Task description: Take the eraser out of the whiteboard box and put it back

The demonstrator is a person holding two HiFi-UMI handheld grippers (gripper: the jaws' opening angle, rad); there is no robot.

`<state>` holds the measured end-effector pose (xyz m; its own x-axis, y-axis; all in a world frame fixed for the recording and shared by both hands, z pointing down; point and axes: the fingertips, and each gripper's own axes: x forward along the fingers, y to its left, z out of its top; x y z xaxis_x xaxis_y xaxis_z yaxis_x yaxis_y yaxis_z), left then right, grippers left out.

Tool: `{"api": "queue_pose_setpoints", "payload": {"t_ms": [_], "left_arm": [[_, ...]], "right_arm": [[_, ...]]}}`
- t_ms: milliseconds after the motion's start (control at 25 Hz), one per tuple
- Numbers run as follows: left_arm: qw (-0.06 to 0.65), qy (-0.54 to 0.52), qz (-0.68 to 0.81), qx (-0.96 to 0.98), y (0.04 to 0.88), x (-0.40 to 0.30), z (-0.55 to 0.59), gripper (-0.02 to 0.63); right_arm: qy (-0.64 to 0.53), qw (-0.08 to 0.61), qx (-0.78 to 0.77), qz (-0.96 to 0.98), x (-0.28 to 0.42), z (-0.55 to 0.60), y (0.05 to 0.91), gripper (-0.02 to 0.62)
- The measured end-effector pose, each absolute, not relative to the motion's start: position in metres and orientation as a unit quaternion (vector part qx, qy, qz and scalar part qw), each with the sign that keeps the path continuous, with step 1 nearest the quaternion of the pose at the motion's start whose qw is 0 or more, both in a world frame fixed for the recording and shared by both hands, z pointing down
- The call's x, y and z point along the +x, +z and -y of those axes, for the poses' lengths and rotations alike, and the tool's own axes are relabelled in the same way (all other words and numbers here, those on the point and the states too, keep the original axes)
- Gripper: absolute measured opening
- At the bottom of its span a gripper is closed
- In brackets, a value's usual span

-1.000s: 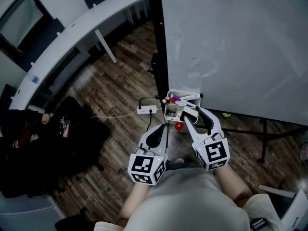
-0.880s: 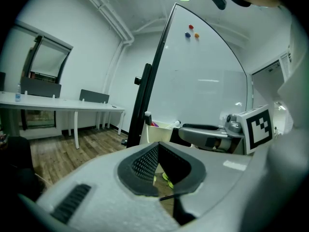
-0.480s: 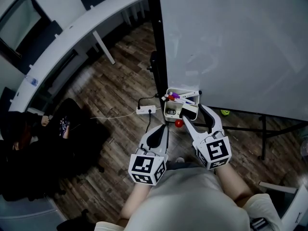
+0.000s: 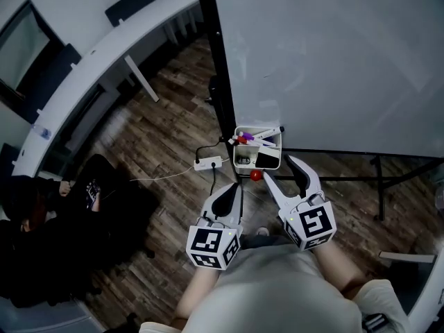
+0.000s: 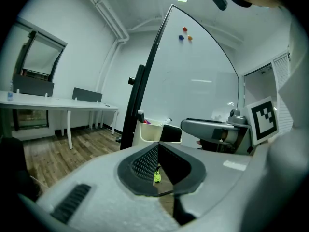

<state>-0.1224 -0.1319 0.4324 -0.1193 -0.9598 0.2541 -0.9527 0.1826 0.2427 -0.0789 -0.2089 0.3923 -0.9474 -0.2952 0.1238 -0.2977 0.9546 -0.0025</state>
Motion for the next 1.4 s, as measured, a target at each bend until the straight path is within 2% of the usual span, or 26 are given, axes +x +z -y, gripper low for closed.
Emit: {"api": "queue_pose_setpoints", "payload": {"t_ms": [200, 440, 640, 800, 1400], "left_arm": [[0.176, -0.004, 0.736, 0.654, 0.430, -0.115, 0.128, 0.000], [0.176, 0.002, 0.719, 0.673, 0.428, -0.107, 0.121, 0.000], [0.179, 0.007, 0.709, 0.683, 0.424, -0.104, 0.111, 0.000], [0.181, 0.010, 0.701, 0.689, 0.423, -0.103, 0.101, 0.000], [0.183, 0.016, 0.668, 0.721, 0.423, -0.087, 0.071, 0.000]], "right_arm": [[0.021, 0.049, 0.170, 0.984, -0.068, 0.200, 0.383, 0.209], [0.022, 0.049, 0.197, 0.979, -0.057, 0.186, 0.377, 0.141], [0.030, 0.054, 0.208, 0.976, -0.053, 0.171, 0.376, 0.051], [0.031, 0.053, 0.220, 0.974, -0.049, 0.158, 0.374, 0.015], [0.038, 0.059, 0.265, 0.962, -0.028, 0.112, 0.376, 0.006]]}}
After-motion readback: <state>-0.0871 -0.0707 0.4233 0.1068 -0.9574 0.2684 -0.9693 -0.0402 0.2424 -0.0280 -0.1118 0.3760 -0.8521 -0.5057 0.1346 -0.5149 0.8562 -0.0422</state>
